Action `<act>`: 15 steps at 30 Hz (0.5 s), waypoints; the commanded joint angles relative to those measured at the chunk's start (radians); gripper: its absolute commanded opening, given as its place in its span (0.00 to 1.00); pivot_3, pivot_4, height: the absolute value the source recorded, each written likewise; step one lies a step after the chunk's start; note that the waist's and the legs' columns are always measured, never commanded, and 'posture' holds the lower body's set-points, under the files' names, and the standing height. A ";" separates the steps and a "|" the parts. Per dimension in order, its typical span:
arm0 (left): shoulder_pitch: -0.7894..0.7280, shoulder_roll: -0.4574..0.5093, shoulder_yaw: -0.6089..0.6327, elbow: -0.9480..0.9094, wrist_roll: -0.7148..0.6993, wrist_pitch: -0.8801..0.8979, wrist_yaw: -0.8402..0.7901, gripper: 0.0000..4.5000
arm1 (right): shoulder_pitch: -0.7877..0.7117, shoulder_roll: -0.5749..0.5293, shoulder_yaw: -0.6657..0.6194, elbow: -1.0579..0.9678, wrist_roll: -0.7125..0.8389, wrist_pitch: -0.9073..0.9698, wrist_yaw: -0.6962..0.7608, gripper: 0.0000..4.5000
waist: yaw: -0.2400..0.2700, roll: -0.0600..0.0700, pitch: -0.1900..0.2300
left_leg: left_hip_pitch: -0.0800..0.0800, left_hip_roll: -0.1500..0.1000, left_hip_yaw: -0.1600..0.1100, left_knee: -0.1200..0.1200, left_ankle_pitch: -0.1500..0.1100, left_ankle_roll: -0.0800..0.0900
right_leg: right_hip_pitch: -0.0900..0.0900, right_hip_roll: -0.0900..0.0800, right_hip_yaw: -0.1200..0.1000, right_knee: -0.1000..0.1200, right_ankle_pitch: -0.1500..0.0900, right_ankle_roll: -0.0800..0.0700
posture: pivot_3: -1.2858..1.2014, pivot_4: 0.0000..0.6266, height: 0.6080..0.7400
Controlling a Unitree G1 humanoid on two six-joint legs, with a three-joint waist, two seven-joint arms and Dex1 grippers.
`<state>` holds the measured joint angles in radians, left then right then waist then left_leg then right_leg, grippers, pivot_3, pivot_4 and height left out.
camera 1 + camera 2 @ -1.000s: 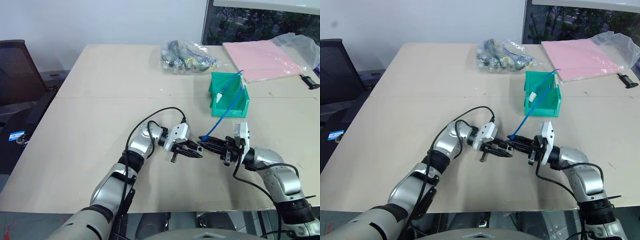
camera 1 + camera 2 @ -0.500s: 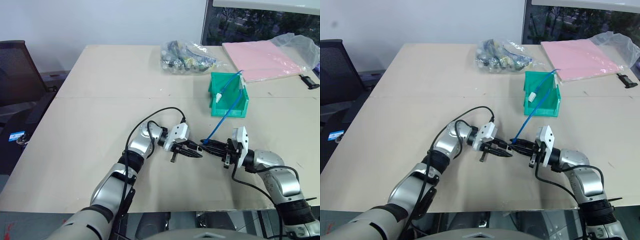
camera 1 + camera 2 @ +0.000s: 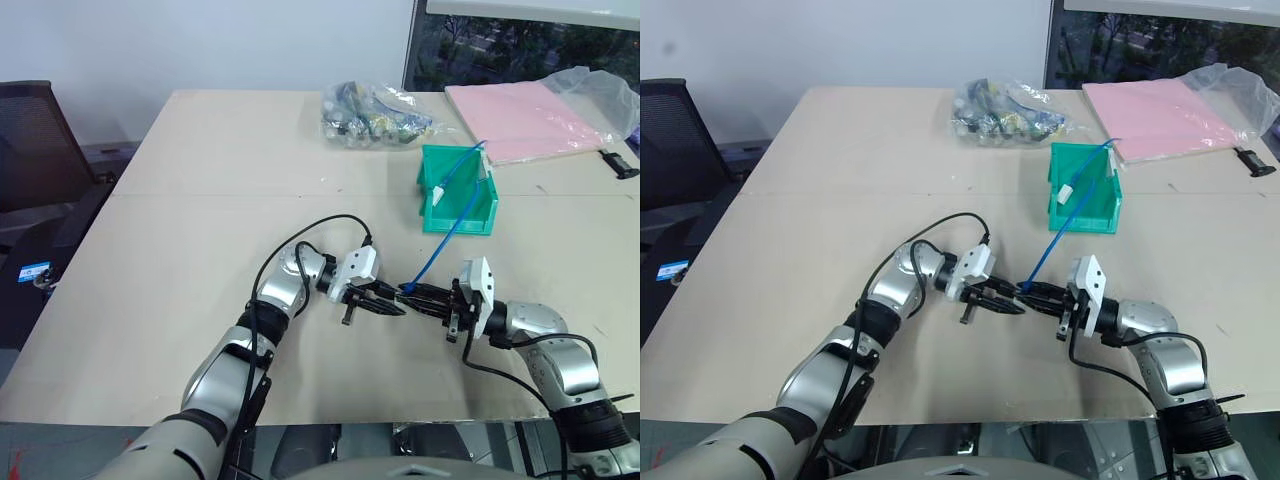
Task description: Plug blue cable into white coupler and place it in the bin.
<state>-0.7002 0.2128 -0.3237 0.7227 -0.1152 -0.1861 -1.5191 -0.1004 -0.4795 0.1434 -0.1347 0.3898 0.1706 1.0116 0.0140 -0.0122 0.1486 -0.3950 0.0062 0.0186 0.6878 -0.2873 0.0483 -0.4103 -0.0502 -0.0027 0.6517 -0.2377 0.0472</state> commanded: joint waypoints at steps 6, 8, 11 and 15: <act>0.021 -0.011 -0.018 0.026 0.023 0.000 -0.002 0.12 | 0.041 -0.070 0.116 0.064 -0.110 0.209 -0.070 0.00 | -0.001 -0.003 -0.007 | 0.004 0.000 0.000 0.000 0.000 0.000 | 0.003 0.000 0.000 -0.001 0.000 0.000 | 0.52 0.24 1.00; 0.021 -0.013 -0.017 0.026 0.024 0.000 -0.001 0.12 | 0.046 -0.082 0.142 0.094 -0.120 0.243 -0.059 0.00 | -0.001 -0.005 -0.009 | 0.010 0.000 0.000 -0.001 0.000 0.000 | 0.010 0.000 0.000 -0.002 0.000 0.000 | 0.52 0.24 1.00; 0.020 -0.016 -0.016 0.030 0.025 -0.002 0.001 0.12 | 0.049 -0.081 0.155 0.128 -0.097 0.317 -0.048 0.00 | -0.001 -0.006 -0.022 | 0.017 0.001 -0.002 -0.003 0.000 0.000 | 0.019 0.000 -0.001 -0.006 -0.001 -0.001 | 0.52 0.24 1.00; 0.020 -0.019 -0.013 0.032 0.029 -0.003 0.005 0.12 | 0.028 -0.035 0.111 0.111 -0.021 0.298 -0.033 0.00 | -0.001 -0.008 -0.032 | 0.017 0.001 -0.002 -0.004 -0.001 0.001 | 0.019 0.000 -0.001 -0.007 -0.001 -0.001 | 0.52 0.24 1.00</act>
<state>-0.6941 0.2043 -0.3244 0.7562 -0.0831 -0.1870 -1.4959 -0.1347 -0.5263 0.1979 -0.1643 0.3844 0.3837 0.9723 0.0129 -0.0202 0.1166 -0.3778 0.0075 0.0166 0.6842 -0.2880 0.0490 -0.3916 -0.0501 -0.0040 0.6448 -0.2383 0.0463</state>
